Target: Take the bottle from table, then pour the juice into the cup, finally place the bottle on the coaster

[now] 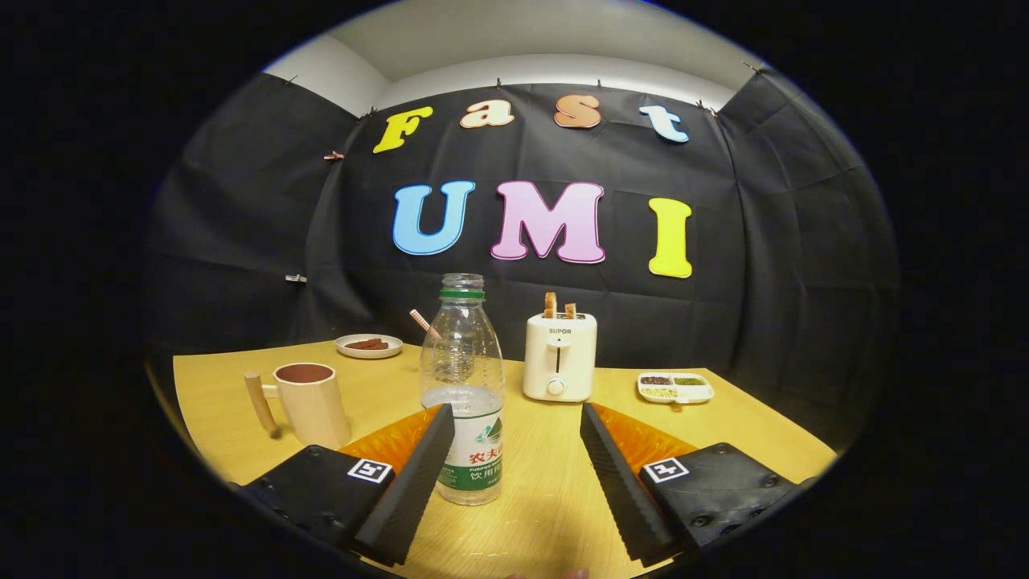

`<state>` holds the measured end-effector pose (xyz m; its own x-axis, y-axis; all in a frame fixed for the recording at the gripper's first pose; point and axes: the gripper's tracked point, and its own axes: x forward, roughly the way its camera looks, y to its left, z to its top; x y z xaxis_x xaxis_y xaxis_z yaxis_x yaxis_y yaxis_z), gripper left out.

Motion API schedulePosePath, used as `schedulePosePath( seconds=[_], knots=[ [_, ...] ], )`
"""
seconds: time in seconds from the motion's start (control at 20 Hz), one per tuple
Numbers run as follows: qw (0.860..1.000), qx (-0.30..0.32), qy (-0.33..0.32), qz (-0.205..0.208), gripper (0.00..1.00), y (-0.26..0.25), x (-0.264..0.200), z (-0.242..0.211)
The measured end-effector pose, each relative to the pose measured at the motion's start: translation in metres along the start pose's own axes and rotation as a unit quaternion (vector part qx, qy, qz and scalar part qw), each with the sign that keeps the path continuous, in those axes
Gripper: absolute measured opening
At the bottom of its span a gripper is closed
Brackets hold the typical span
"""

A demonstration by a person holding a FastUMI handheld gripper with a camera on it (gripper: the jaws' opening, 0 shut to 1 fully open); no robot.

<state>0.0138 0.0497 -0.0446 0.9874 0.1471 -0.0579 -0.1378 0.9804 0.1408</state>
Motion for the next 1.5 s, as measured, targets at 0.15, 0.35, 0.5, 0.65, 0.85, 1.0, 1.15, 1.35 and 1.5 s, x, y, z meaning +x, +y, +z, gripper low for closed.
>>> schedulePosePath(
  seconds=[0.15,0.35,0.5,0.65,0.85,1.0,1.15,1.35,1.5],
  knots=[
    [1.000,0.006,0.004,0.013,0.97,0.014,0.010,-0.002],
    [1.000,0.011,0.013,0.020,0.97,0.031,0.028,-0.010],
    [1.000,0.004,0.020,0.017,0.97,0.035,0.040,-0.017],
    [1.000,-0.001,0.024,0.004,0.90,0.034,0.053,-0.019],
    [0.999,-0.008,0.030,-0.009,0.75,0.033,0.058,-0.018],
    [0.998,-0.050,0.012,-0.019,0.69,0.031,0.054,-0.003],
    [0.995,-0.099,0.006,-0.022,0.69,0.031,0.054,0.010],
    [0.988,-0.155,0.016,-0.011,0.69,0.033,0.060,0.024],
    [0.978,-0.209,0.014,-0.012,0.69,0.032,0.062,0.036]
  ],
)
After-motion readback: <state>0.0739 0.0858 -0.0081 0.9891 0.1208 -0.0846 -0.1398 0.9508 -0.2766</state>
